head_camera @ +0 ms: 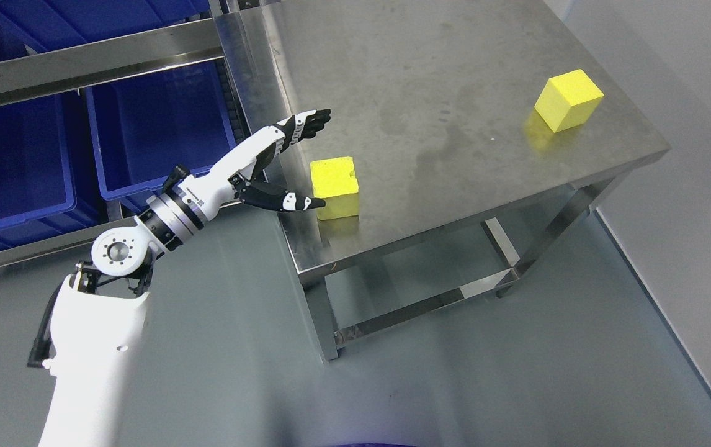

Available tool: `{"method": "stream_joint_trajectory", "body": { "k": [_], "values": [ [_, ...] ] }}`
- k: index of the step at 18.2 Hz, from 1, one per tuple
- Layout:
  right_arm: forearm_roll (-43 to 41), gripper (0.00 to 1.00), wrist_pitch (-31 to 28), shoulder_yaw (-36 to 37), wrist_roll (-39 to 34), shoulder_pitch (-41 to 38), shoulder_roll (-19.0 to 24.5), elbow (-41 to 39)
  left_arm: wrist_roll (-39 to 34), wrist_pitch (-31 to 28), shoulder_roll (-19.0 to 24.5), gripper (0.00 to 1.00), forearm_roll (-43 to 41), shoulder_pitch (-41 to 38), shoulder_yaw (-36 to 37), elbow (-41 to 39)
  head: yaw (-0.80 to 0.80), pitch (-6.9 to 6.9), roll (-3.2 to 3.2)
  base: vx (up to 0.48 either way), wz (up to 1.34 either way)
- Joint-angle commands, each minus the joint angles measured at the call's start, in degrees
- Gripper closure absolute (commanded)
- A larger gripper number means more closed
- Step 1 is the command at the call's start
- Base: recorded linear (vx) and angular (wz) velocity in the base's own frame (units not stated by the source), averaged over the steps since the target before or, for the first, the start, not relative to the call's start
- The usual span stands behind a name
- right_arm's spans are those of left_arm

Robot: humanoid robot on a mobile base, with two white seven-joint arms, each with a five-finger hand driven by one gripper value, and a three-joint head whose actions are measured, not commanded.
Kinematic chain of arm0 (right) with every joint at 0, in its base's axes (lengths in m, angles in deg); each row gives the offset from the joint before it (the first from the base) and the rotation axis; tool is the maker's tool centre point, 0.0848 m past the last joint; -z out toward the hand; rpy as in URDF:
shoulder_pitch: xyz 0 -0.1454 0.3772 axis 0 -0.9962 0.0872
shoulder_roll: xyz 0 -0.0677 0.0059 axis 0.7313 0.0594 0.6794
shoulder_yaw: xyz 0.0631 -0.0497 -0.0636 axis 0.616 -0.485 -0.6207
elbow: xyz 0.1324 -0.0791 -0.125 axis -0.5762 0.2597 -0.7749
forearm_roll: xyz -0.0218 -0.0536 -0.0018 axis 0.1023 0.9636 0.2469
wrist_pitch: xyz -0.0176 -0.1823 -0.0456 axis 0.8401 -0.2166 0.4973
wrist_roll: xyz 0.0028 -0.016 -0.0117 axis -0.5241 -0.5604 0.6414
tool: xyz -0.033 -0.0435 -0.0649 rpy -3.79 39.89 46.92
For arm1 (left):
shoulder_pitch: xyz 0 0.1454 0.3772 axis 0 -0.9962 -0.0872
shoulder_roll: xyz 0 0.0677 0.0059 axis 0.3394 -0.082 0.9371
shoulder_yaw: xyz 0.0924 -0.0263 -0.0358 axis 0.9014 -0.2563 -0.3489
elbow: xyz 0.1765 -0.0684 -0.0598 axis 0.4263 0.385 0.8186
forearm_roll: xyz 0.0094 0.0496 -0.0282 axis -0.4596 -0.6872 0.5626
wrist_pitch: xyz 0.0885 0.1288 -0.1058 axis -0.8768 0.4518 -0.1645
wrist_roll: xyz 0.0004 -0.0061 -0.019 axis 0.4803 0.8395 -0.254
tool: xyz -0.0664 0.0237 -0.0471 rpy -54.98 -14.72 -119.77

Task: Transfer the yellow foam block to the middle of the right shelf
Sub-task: 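Close the left hand around the nearer yellow foam cube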

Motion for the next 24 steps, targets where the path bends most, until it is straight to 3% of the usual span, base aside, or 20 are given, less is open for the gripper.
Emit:
{"method": "stream_joint_trajectory", "body": {
  "k": [1,8,11,14,17,19,21,22,24],
  "values": [
    [0.2,0.0,0.0,0.7,0.0,-1.4,-1.0,-1.0,0.1,-0.3,-0.2,0.0,-2.3,4.7,9.5,9.3,0.0,0.0,0.0,0.0,0.0],
    [0.2,0.0,0.0,0.7,0.0,-1.3,-1.0,-1.0,1.3,-0.3,-0.1,0.0,-2.6,4.5,11.1,10.7,0.0,0.0,0.0,0.0,0.0],
    [0.2,0.0,0.0,0.7,0.0,-1.4,-1.0,-1.0,1.3,-0.3,0.3,0.13,-2.5,4.3,10.3,10.9,0.0,0.0,0.0,0.0,0.0],
    [0.2,0.0,0.0,0.7,0.0,-1.4,-1.0,-1.0,1.4,0.3,-0.3,0.4,-2.2,3.7,7.0,10.9,0.0,0.0,0.0,0.0,0.0],
    [0.2,0.0,0.0,0.7,0.0,-1.4,-1.0,-1.0,1.4,0.3,-5.5,0.62,-1.2,3.3,1.5,10.9,0.0,0.0,0.0,0.0,0.01],
    [0.2,0.0,0.0,0.7,0.0,-1.4,-1.0,-1.0,1.4,0.3,-8.5,0.68,-0.4,3.3,-1.0,10.9,0.0,0.0,0.0,0.0,0.0],
    [0.2,0.0,0.0,0.7,0.0,-1.4,-1.0,-1.0,0.7,0.4,-8.5,0.69,2.3,3.5,-3.4,10.3,0.0,0.0,0.0,-0.002,0.01],
    [0.2,0.0,0.0,0.7,0.0,-1.3,-1.0,-1.0,0.0,0.8,-8.5,0.68,5.6,4.0,-3.5,10.0,0.0,0.0,0.0,-0.005,0.03],
    [0.2,0.0,0.0,0.7,0.0,-1.4,-1.0,-1.0,-7.9,7.4,-8.5,0.68,20.6,5.0,-3.1,9.8,0.0,0.0,0.0,-0.003,0.02]
  ]
}}
